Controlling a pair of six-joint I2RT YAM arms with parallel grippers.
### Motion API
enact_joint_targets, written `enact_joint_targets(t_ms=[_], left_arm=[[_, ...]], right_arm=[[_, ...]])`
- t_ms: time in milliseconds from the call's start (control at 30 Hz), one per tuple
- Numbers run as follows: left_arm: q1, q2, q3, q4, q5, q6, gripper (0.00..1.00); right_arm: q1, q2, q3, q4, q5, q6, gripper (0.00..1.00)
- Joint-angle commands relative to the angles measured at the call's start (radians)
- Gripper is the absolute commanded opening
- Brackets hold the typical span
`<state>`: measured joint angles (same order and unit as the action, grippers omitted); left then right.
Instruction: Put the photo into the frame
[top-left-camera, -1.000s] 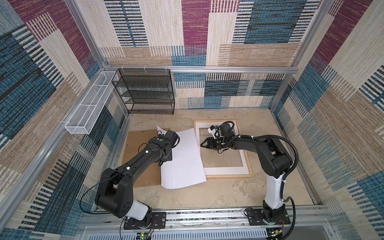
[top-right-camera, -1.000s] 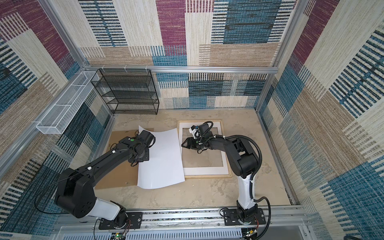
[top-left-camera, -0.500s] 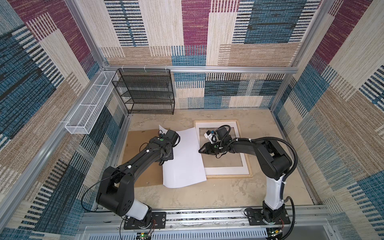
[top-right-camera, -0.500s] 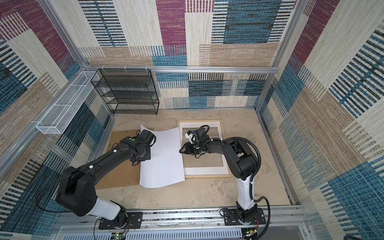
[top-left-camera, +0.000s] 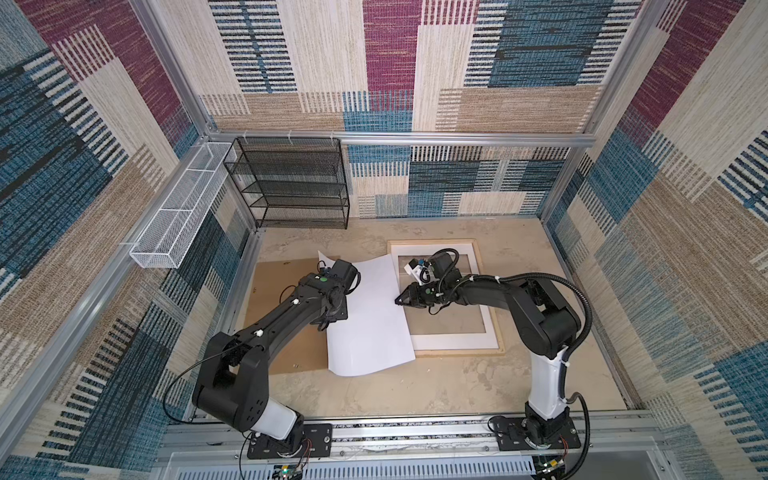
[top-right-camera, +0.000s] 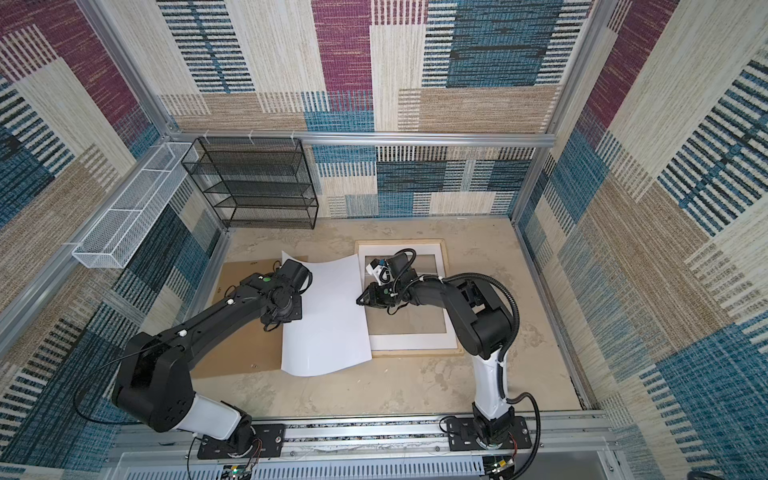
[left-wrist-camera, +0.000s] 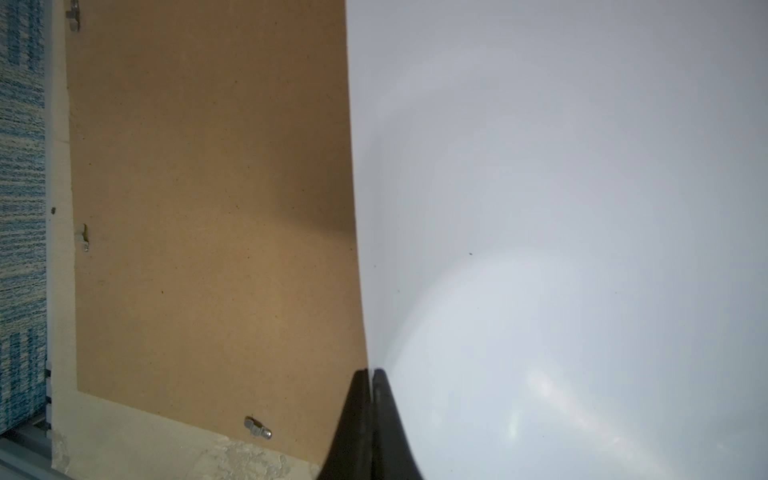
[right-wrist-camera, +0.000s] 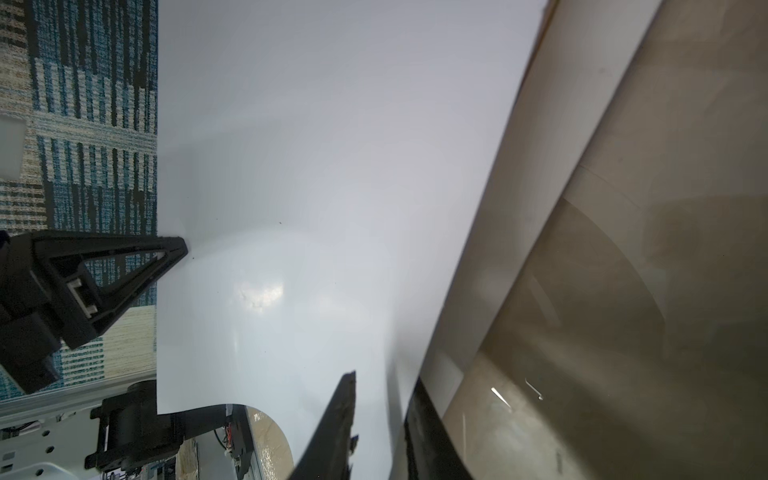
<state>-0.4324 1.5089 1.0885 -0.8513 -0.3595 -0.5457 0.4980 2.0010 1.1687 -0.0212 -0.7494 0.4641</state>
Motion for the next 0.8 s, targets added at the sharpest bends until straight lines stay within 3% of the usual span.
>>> enact_joint_targets(t_ms=[0,100,300,500,767], left_arm=[[0.0,-0.011,0.0,0.015,0.011,-0.005,0.0],[0.0,-0.018,-0.001,0.015,0.012,-0.004,0.0],[0.001,-0.039,-0.006,0.024,0.035,-0.01,0.0],[-0.001,-0.084,-0.01,0.033,0.042,-0.017,0.0],[-0.005,-0.148,-0.045,0.141,0.154,-0.058,0.0]], right_arm=[[0.002,0.007,0.011,0.032,-0.018,0.013,0.18],[0.002,0.015,0.02,0.02,-0.009,0.008,0.08],[0.002,0.01,0.038,0.015,-0.002,0.008,0.0],[0.002,-0.006,0.057,0.003,0.006,0.002,0.0],[-0.013,-0.085,0.042,-0.079,0.057,-0.038,0.0]])
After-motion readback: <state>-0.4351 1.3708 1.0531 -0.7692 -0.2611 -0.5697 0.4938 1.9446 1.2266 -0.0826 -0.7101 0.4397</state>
